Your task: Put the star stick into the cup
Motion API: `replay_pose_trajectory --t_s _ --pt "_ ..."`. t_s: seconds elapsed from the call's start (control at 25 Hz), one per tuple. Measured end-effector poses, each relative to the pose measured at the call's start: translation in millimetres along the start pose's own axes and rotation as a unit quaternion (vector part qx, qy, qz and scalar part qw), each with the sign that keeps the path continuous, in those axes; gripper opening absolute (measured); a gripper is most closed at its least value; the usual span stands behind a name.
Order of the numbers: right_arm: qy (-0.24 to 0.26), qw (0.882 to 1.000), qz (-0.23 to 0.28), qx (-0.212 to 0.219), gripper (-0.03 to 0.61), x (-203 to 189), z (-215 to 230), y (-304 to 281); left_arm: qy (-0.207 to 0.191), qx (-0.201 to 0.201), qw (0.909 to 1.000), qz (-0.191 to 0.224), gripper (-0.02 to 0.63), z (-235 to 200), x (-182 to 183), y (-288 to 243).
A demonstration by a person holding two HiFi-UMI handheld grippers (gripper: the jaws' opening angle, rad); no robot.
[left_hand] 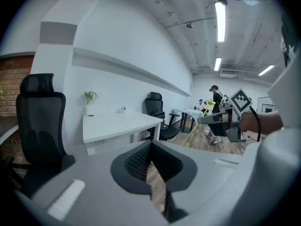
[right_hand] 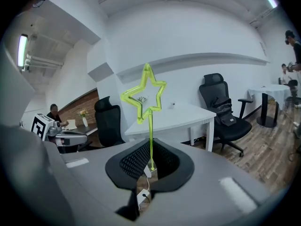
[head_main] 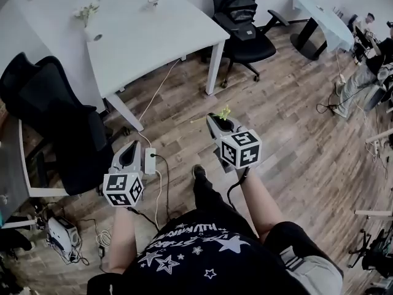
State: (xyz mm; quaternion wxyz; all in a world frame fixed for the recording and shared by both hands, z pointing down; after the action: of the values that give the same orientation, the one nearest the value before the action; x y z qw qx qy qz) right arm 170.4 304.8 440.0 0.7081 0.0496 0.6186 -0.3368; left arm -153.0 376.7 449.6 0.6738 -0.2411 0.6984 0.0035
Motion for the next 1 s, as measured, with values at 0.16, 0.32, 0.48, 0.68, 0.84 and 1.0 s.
replay_pose_trajectory --t_s 0.16,0.32,0.48,0.68,0.84,1.0 --pt "-0.002 1.0 -0.003 0.016 0.032 33 43 -44 0.012 0.011 0.9999 -0.004 0.003 -2 24 -55" --pt "-0.002 1.0 0.007 0.025 0.032 65 83 -76 0.009 0.02 0.9998 -0.001 0.003 -4 49 -103" --pt "-0.004 0.999 0.013 0.034 0.032 84 117 -100 0.009 0.028 0.9995 0.008 0.003 -5 66 -142" --pt "0.0 0.999 0.013 0.044 0.032 101 145 -125 0.016 0.041 0.9989 0.013 0.003 -9 79 -176" --pt "-0.004 0.999 0.016 0.051 0.032 114 156 -138 0.019 0.049 0.9985 0.016 0.003 -15 90 -190" --pt "-0.007 0.998 0.017 0.053 0.032 122 167 -154 0.017 0.056 0.9981 0.022 0.003 -25 103 -207"
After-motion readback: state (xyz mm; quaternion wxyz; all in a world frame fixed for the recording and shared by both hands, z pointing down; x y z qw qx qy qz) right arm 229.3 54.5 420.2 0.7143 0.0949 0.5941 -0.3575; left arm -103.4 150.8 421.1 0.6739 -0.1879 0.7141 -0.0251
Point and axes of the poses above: the fingertips, and each gripper's own axes: y backward along the fingers, z to its right, x out of its top, the point moved 10 cm from there along y, backward along the fingers, and after that the axes turned 1 degree about z, right-handed, at the moved point
